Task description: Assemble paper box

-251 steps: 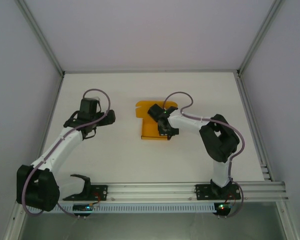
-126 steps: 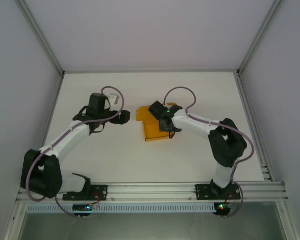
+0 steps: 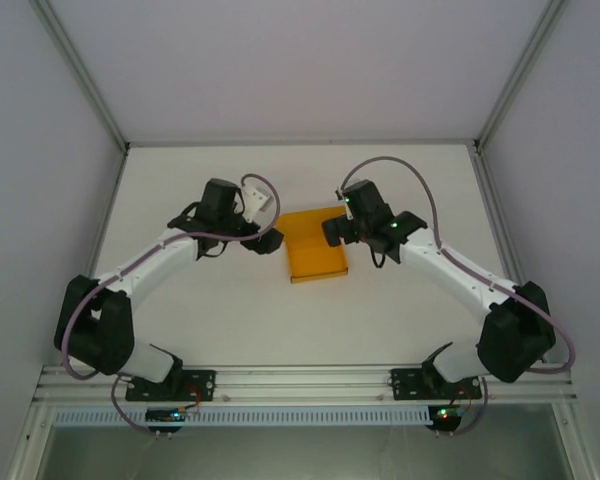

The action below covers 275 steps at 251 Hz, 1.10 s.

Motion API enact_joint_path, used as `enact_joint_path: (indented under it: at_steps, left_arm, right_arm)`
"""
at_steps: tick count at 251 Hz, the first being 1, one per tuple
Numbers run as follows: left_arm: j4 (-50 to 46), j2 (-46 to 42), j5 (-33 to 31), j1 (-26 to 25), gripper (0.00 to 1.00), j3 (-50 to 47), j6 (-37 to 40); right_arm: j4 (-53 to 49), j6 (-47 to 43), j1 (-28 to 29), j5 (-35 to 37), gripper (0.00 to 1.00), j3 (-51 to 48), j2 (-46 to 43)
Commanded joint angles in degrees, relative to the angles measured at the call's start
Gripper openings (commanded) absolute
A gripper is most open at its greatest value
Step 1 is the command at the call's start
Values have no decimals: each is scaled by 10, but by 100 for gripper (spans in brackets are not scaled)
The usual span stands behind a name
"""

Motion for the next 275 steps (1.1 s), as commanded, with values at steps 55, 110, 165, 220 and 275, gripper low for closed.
enact_joint_path:
  at_steps: [55,110,165,220,275]
  left_arm:
    - [-76,68,30,-12,69,83,135]
    - [-107,97,27,-14,50,117,161]
    - [-114,117,21,-17,47,131,165]
    - [-116,137,30,-20,36,147,166]
    - [-120,143,32,-30,8,153,167]
  right_arm:
    - [-83,-317,-72,-164,97,130,112]
    - [-173,-386,-93,-179,90,212,186]
    - [-185,-404,-94,-178,75,211,207]
    - [-177,-403,-94,-148,58,215,226]
    - [-171,-397,-93,-127,27,206,225]
